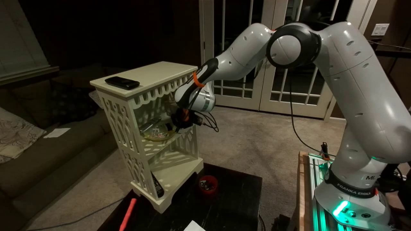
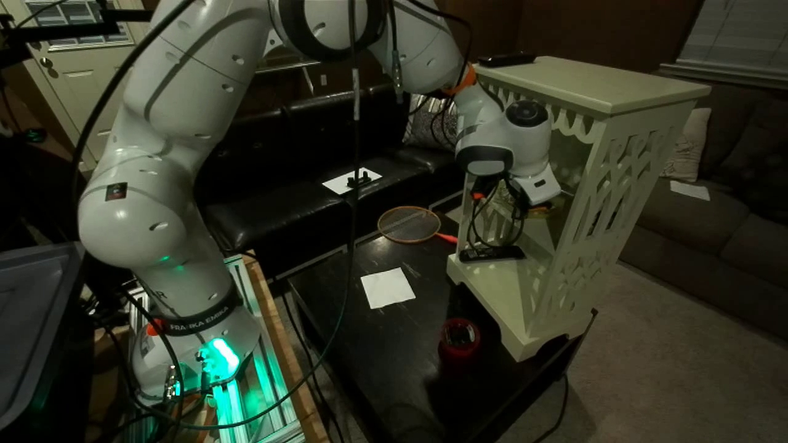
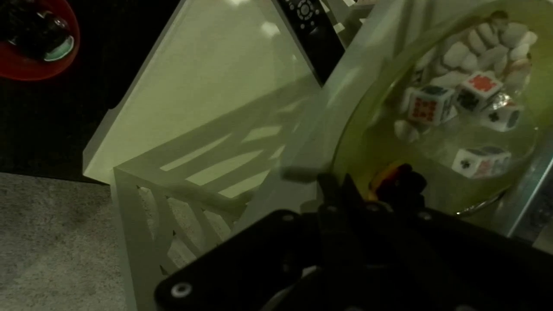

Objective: Move the yellow plate to the second shelf

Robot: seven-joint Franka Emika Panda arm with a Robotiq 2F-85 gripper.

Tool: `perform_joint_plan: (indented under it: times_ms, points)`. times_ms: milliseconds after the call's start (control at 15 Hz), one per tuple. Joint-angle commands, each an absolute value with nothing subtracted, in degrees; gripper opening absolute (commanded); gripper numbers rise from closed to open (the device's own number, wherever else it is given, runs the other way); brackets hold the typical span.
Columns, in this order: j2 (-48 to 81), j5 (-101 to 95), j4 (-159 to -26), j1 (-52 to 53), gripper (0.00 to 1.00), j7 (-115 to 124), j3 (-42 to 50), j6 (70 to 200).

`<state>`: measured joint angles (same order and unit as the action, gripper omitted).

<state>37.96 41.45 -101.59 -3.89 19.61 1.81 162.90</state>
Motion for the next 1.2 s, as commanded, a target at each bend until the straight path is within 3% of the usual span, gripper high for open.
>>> perform_joint_plan:
  times_ms: [0, 133, 800, 1133]
  points:
    - [39.47, 38.88, -99.24, -2.72, 0.01, 22.47, 3.02, 164.25]
    - [39.40, 38.05, -99.18, -2.68, 0.29, 22.83, 3.22, 164.06]
    - [32.16, 38.30, -105.04, -8.47, 0.97, 13.83, -1.17, 163.61]
    - [20.86, 40.29, -115.67, -15.63, 1.00, -5.00, -7.00, 162.92]
